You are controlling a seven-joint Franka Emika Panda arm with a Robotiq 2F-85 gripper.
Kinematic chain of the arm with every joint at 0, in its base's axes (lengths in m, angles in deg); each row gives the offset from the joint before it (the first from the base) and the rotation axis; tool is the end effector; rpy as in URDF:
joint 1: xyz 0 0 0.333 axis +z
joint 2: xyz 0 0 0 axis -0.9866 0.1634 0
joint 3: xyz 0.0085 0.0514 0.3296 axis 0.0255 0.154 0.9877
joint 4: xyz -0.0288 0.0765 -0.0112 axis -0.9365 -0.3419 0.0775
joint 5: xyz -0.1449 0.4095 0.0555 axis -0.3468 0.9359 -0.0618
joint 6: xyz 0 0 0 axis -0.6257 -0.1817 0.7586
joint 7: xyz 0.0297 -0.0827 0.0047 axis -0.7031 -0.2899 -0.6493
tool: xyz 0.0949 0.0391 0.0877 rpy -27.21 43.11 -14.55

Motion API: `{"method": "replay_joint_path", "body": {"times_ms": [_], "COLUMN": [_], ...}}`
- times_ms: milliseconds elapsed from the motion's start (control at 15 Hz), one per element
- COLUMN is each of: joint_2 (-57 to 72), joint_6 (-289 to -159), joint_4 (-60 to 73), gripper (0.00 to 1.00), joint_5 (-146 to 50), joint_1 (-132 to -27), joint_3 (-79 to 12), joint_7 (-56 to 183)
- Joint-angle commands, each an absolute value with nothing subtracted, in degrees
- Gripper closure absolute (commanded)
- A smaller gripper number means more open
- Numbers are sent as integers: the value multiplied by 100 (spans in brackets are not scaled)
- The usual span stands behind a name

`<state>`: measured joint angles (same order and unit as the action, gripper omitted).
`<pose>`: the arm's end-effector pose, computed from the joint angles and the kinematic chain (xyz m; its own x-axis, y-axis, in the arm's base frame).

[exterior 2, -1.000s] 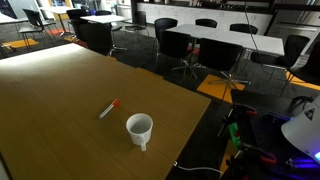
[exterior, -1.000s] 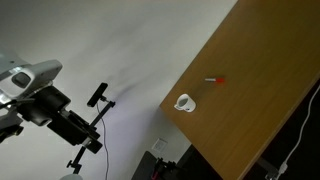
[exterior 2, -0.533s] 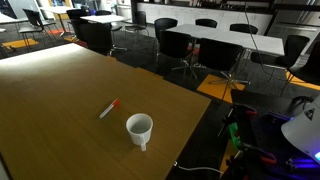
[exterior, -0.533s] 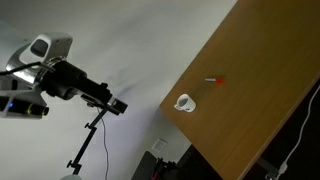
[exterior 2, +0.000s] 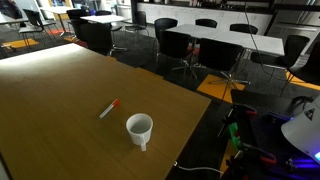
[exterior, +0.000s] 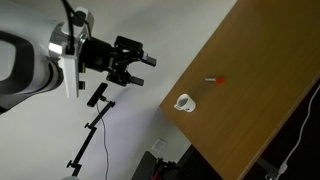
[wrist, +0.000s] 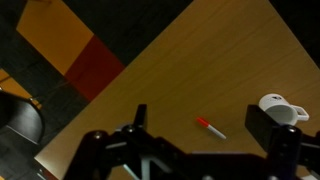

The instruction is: Put the red pen in the white mug

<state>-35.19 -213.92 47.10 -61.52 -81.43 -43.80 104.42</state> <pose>0.4685 -0.1506 0.5172 0.8533 0.5035 0.1353 0.4470 -0.8401 0.3073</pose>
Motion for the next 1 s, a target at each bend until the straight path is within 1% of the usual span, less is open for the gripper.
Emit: {"method": "replay_joint_path", "body": {"times_ms": [0,200,533,600,667,933], "joint_2": [-3035,-2619,-1852,-1778,-2039,-1921], "joint_6": [-21825,-21874,-21741,-21830,-21795,-21795], "joint_4": [4450,4319,4106,4151,4324,4310], "gripper": [0,0,0,0,0,0], "joint_5": [-5386,-4800,-4397,-4368,-4483,-4486], "joint_1": [-7788,-7668,-7712,-7764,-7914,-7992], "joint_3": [-4650,-4636,-4336,-4242,-4162,-4063], "joint_7": [11696,12746,13883,13936,13676,13674]}}
